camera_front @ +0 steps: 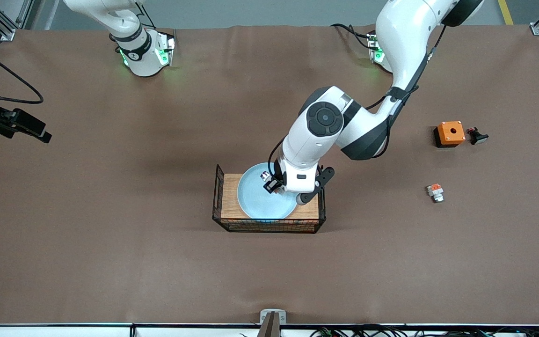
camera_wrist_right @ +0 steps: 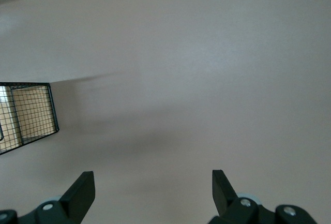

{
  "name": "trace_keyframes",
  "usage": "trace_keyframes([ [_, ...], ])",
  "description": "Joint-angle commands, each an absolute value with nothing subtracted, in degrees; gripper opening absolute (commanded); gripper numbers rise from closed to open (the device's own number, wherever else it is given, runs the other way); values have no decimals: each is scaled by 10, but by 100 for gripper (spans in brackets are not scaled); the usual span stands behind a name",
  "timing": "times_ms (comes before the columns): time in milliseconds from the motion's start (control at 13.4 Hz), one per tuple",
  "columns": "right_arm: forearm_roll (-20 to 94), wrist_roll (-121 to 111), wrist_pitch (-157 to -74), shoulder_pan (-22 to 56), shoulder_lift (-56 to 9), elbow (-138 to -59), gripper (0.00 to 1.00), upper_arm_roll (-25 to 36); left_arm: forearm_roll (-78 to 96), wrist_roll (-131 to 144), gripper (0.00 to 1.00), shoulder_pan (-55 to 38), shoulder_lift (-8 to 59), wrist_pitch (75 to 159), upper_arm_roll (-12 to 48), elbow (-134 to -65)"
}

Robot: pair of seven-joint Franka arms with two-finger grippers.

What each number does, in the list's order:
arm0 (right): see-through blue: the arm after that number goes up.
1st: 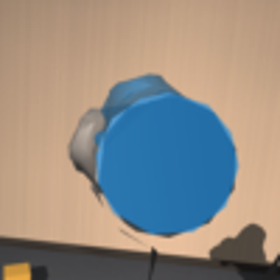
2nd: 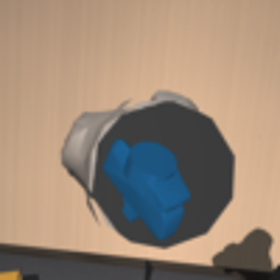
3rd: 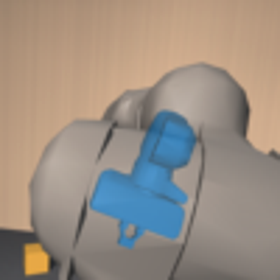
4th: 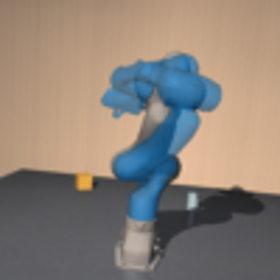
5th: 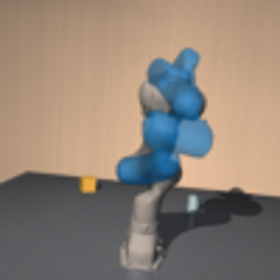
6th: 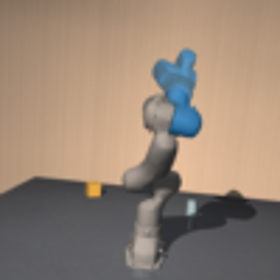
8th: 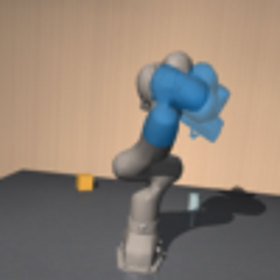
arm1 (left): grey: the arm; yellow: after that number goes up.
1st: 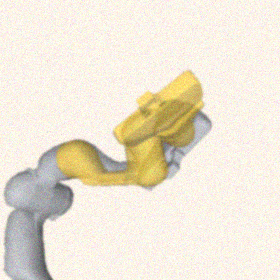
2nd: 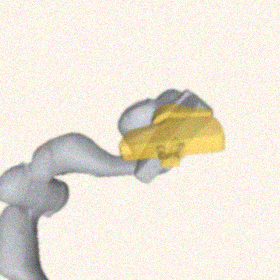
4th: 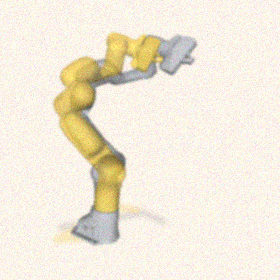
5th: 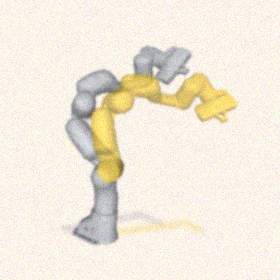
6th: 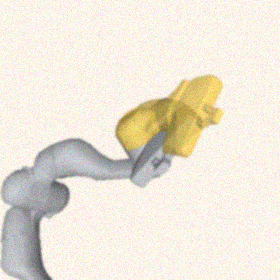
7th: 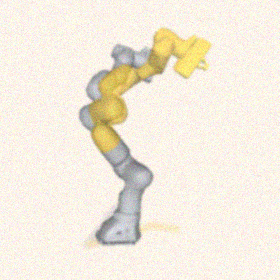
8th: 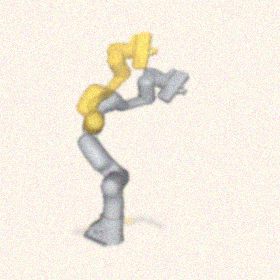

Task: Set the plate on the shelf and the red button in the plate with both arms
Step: 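Lower the white button onto the plate and open the left gripper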

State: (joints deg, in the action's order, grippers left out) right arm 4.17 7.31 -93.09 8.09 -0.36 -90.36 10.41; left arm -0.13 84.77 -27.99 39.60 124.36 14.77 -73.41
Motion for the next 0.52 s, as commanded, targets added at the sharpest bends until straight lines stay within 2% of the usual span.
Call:
trace_keyframes([
  [0, 25, 50, -922, 60, -10, -888, 100, 95, -2, 849, 33, -301, 413, 1242, 128, -715],
  [75, 16, 32, -922, 55, -10, -888, 100, 95, -3, 849, 59, -302, 412, 1242, 127, -716],
  [149, 15, 8, -921, 47, -10, -888, 100, 95, -4, 848, 100, -302, 411, 1242, 126, -715],
  [447, 14, -8, -922, 36, -9, -888, 100, 94, -7, 846, 100, -290, 375, 1232, 120, -714],
])
